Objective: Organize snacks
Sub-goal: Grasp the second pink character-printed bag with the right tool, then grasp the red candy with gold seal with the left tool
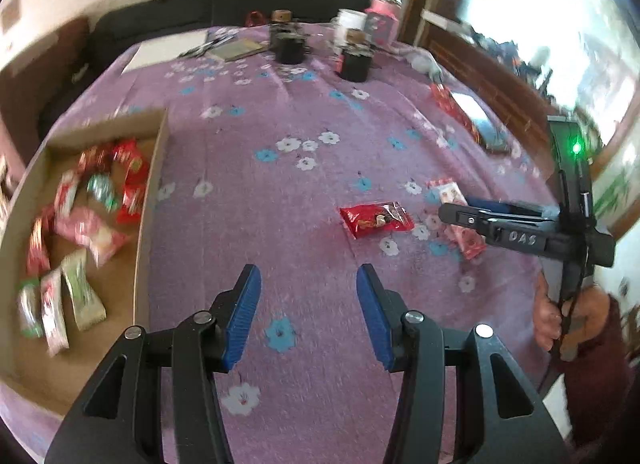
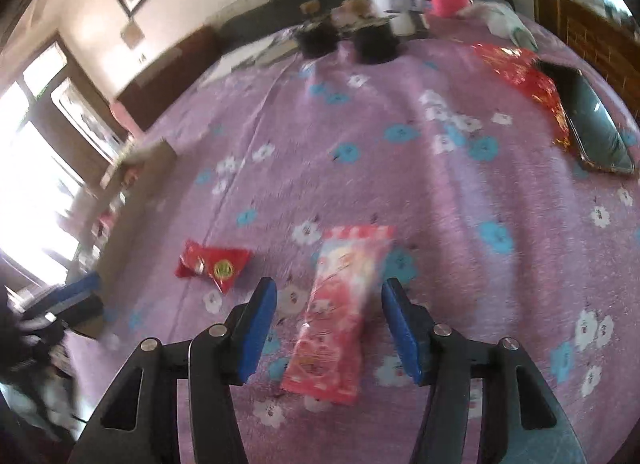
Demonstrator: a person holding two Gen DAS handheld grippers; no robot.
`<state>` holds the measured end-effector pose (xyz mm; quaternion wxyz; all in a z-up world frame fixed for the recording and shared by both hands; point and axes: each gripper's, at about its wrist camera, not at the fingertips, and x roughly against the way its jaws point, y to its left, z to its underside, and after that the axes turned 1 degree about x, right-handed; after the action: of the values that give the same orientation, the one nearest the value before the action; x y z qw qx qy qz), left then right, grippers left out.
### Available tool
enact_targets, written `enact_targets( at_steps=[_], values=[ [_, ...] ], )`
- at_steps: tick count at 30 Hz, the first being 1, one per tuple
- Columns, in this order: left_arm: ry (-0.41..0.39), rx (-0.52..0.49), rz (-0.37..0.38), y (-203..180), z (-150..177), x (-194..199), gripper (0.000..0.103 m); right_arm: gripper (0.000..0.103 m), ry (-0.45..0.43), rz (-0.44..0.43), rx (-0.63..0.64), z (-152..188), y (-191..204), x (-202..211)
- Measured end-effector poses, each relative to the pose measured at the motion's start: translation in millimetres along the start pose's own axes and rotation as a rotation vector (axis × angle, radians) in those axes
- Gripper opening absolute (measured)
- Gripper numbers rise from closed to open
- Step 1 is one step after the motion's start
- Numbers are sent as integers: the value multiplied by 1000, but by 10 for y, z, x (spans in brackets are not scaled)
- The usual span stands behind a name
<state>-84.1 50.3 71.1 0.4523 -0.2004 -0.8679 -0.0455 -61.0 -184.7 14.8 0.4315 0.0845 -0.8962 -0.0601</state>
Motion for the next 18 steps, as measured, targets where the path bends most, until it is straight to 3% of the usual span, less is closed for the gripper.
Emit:
enact_targets(
  at_steps=[2,4,9,12,15,18],
  values=[
    [7,-77,-12,-118,-54,-82,48,49,-6,89,57,30,108,-26],
    [12,-168,0,-271,-102,-184,48,31,-17,182,88,52,134,-40],
    [31,-339,62,-562,-211,-434,48,31,-77,161,30,99,-69,13],
    [32,-435,47,-712,-276,-626,48,32,-81,141,14,96,-103,15],
    [33,-483,41,-761,-327,-753,48,35,-82,135,14,93,-101,19],
    [85,-493,86,-772,-345,-907,49,35,-84,129,10,79,-96,9]
  ],
)
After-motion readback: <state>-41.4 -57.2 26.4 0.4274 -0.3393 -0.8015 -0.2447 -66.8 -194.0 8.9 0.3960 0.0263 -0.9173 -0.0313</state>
